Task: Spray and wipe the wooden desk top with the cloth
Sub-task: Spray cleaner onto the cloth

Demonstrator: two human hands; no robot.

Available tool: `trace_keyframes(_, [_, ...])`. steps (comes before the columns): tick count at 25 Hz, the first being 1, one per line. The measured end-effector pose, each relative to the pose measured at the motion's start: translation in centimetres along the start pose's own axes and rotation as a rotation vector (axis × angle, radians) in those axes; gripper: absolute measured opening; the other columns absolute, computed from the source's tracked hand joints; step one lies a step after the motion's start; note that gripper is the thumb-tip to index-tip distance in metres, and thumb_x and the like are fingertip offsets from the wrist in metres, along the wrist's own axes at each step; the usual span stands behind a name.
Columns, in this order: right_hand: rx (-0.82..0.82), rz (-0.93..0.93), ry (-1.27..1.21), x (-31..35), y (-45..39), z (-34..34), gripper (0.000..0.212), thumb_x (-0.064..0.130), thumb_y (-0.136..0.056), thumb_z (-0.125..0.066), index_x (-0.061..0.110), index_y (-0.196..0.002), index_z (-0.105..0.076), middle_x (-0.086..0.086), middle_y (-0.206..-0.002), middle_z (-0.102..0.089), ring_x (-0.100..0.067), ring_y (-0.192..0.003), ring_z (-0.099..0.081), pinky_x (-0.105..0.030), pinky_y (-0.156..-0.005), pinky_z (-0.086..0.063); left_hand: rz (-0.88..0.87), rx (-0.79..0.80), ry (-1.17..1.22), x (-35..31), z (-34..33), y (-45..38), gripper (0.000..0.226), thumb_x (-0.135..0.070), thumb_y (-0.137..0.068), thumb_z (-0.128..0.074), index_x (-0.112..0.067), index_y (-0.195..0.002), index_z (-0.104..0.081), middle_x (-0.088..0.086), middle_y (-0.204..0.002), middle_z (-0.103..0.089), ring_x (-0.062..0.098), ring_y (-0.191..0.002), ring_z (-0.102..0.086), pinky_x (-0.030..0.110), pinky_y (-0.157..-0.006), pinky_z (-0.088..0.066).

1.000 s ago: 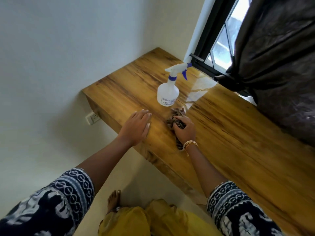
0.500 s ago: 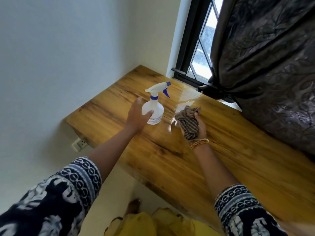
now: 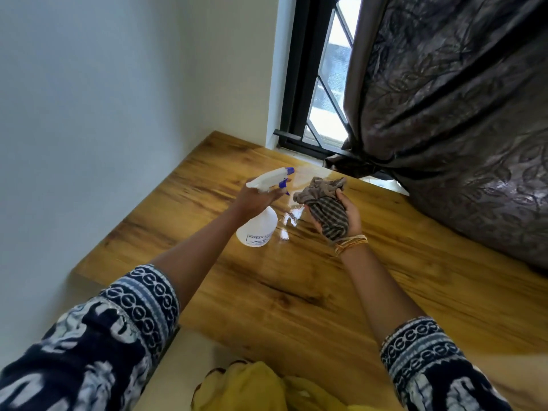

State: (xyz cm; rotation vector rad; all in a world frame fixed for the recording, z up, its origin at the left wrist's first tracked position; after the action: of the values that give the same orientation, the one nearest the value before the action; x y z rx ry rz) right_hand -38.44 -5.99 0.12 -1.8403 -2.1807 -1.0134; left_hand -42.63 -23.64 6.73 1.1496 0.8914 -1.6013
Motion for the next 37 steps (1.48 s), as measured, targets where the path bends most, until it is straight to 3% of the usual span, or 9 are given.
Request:
trace_keyframes(3, [-0.027,0.024,0.023,0.9,0.0,0.2,0.046,0.035,-0.095,-0.054,0.004,-0.13,-0.055,-0.02,-0.124,-0.062,-0.033,-0.111,-0.06,-0.047,-0.092,-0.052,-0.038,0.105,0.165,-1.8,-1.9,-0.6,0.032,-0.002,-0.095,-0.056,0.002,-0.127,-0.059,0.008,-0.116,-0.068,0.003,-0.081,-0.07,0.016,-0.068,-0.053])
trace_keyframes(6, [-0.026,0.043,0.01,1.5,0.4,0.5,0.043,0.037,-0.098,-0.051,0.003,-0.123,-0.058,-0.022,-0.118,-0.065,-0.034,-0.11,-0.06,-0.047,-0.094,-0.051,-0.006,0.218,0.106,-2.1,-3.2,-0.7,0.021,-0.009,-0.097,-0.055,-0.003,-0.115,-0.063,0.003,-0.101,-0.074,0.023,-0.058,-0.064,0.031,-0.055,-0.056])
trace_keyframes(10, [-0.023,0.045,0.01,1.4,0.9,1.1,0.051,0.042,-0.095,-0.054,0.004,-0.128,-0.056,-0.02,-0.123,-0.062,-0.035,-0.112,-0.06,-0.049,-0.099,-0.048,0.158,0.403,0.052,-1.5,-5.8,0.4,0.018,-0.014,-0.092,-0.056,-0.004,-0.107,-0.06,0.016,-0.088,-0.073,0.024,-0.046,-0.058,0.03,-0.047,-0.049])
trace_keyframes(13, [-0.019,0.033,0.023,1.1,1.9,1.1,0.048,0.045,-0.097,-0.049,0.004,-0.119,-0.06,-0.019,-0.105,-0.07,-0.033,-0.088,-0.071,-0.044,-0.078,-0.061,0.267,0.451,-0.015,-0.6,-7.1,1.6,0.017,-0.009,-0.092,-0.055,-0.012,-0.109,-0.054,0.017,-0.086,-0.071,0.023,-0.047,-0.063,0.025,-0.042,-0.046])
trace_keyframes(18, [0.003,0.02,0.018,0.9,2.8,0.6,0.054,0.046,-0.098,-0.048,0.006,-0.134,-0.053,-0.02,-0.12,-0.065,-0.035,-0.099,-0.068,-0.045,-0.073,-0.06,0.242,0.413,-0.076,-0.7,-6.9,1.7,0.01,-0.003,-0.075,-0.058,-0.006,-0.08,-0.065,0.019,-0.063,-0.06,0.021,-0.041,-0.045,0.02,-0.039,-0.033])
trace_keyframes(24, [-0.01,0.015,0.011,1.1,3.0,1.0,0.057,0.046,-0.098,-0.048,0.004,-0.136,-0.049,-0.022,-0.119,-0.063,-0.036,-0.107,-0.059,-0.047,-0.082,-0.057,0.249,0.337,-0.095,-0.4,-5.8,1.5,0.024,0.002,-0.087,-0.049,-0.01,-0.104,-0.059,0.016,-0.08,-0.068,0.027,-0.05,-0.059,0.022,-0.039,-0.041])
trace_keyframes(29, [-0.005,-0.015,-0.012,0.6,3.1,0.4,0.054,0.047,-0.097,-0.05,0.002,-0.125,-0.056,-0.022,-0.106,-0.069,-0.036,-0.103,-0.061,-0.046,-0.071,-0.061,0.242,0.293,-0.136,0.3,-5.3,1.5,0.025,0.001,-0.08,-0.051,-0.005,-0.101,-0.063,0.011,-0.063,-0.067,0.018,-0.041,-0.046,0.02,-0.038,-0.034])
trace_keyframes(33, [0.009,-0.029,-0.028,0.3,2.7,0.2,0.058,0.047,-0.095,-0.052,0.003,-0.133,-0.052,-0.023,-0.128,-0.059,-0.037,-0.112,-0.057,-0.049,-0.081,-0.058,0.204,0.228,-0.102,0.8,-4.3,0.6,0.03,0.001,-0.082,-0.046,0.001,-0.109,-0.059,0.022,-0.071,-0.066,0.02,-0.041,-0.052,0.023,-0.038,-0.036])
trace_keyframes(37, [0.037,-0.037,-0.05,0.3,2.0,0.0,0.062,0.047,-0.095,-0.053,0.004,-0.139,-0.048,-0.023,-0.142,-0.049,-0.038,-0.125,-0.051,-0.052,-0.089,-0.054,0.107,0.155,0.045,-0.4,-2.6,0.1,0.026,0.01,-0.083,-0.044,0.002,-0.089,-0.067,0.005,-0.062,-0.068,0.022,-0.047,-0.056,0.028,-0.048,-0.043])
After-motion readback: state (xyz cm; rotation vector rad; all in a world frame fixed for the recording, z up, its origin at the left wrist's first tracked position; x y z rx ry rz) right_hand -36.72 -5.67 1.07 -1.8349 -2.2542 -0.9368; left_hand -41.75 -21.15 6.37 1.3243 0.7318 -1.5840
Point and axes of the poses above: each hand's wrist, its own y-axis away from the middle knuckle, its own z-axis out of the back of the hand, x = y × z, the point moved 10 cm from there along -y, towards the middle knuckle
